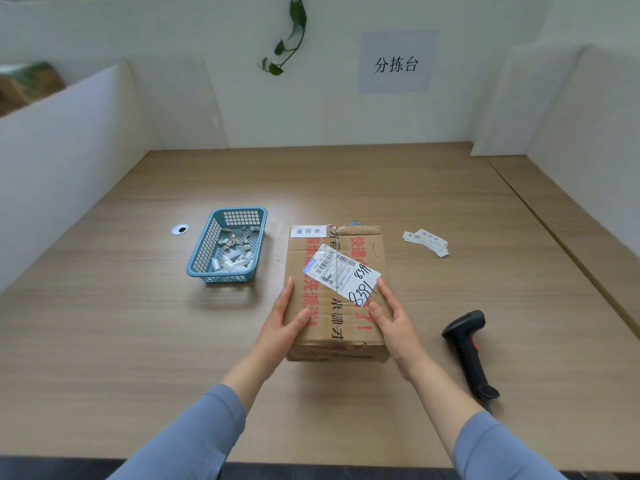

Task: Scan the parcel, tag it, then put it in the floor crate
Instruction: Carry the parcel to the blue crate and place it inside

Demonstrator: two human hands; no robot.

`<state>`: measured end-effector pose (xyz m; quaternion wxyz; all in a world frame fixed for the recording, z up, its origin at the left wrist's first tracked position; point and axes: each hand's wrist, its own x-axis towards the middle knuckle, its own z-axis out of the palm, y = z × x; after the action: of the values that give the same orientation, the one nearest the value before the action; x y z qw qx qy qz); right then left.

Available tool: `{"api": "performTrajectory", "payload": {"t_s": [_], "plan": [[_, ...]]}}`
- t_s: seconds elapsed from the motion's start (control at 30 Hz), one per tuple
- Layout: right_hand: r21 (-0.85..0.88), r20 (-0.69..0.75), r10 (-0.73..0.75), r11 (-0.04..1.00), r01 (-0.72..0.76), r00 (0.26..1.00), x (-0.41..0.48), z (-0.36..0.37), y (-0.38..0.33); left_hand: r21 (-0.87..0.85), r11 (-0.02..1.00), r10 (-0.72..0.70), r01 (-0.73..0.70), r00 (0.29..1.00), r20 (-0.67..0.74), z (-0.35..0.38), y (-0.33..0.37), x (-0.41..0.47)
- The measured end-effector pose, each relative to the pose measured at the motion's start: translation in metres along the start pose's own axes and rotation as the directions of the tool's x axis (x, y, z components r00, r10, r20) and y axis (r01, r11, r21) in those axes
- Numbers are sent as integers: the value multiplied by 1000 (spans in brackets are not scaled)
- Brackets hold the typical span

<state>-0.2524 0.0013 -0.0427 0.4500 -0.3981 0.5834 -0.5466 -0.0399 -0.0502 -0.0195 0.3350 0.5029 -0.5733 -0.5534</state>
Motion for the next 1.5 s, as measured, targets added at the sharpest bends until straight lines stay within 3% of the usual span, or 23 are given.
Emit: {"api": "performTrajectory", "payload": {"t_s": [0.53,1.5], "plan": [[10,38,-248,969,248,968,37,5,-97,-5,970,244,-244,969,-40,-22,96,17],[8,46,-327,945,327,944,36,1,-121,-15,953,302,-303,952,-54,-22,118,11]]}}
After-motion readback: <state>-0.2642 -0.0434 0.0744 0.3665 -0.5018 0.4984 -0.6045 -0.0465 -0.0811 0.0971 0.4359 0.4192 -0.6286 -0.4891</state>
